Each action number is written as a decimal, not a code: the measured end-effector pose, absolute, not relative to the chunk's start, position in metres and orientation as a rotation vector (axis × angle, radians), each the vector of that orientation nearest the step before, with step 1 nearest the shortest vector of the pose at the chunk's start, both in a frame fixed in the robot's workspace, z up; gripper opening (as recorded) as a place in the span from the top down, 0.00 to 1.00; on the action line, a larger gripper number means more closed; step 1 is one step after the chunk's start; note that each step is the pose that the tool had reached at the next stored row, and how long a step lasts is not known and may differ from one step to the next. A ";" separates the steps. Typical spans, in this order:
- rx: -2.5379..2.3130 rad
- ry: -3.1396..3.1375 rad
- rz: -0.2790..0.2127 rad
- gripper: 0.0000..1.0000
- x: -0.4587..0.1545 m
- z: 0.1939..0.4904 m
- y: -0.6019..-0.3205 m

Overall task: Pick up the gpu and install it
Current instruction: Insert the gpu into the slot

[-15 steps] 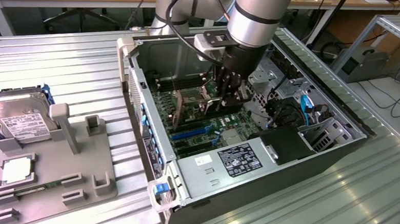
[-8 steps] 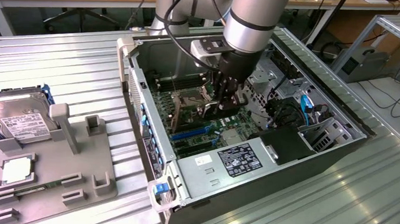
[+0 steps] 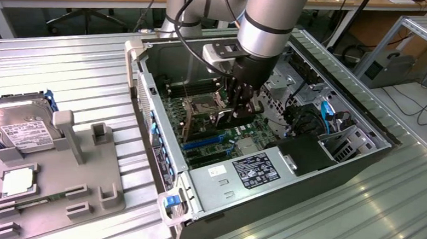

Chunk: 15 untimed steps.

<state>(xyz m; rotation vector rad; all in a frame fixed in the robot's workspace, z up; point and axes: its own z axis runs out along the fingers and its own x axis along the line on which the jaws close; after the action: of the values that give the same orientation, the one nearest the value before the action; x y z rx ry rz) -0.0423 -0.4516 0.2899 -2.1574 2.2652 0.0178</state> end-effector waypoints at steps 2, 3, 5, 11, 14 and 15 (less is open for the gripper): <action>-2.157 2.265 0.018 0.73 -0.043 0.290 -0.452; -2.157 2.265 0.018 0.73 -0.044 0.290 -0.452; -2.157 2.265 0.018 0.73 -0.048 0.290 -0.452; -2.157 2.265 0.018 0.73 -0.053 0.289 -0.452; -2.157 2.265 0.018 0.73 -0.057 0.289 -0.452; -2.157 2.265 0.018 0.73 -0.057 0.289 -0.452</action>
<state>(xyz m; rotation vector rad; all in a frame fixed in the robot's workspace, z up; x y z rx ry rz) -0.0574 -0.4516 0.2893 -2.1574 2.2652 0.0178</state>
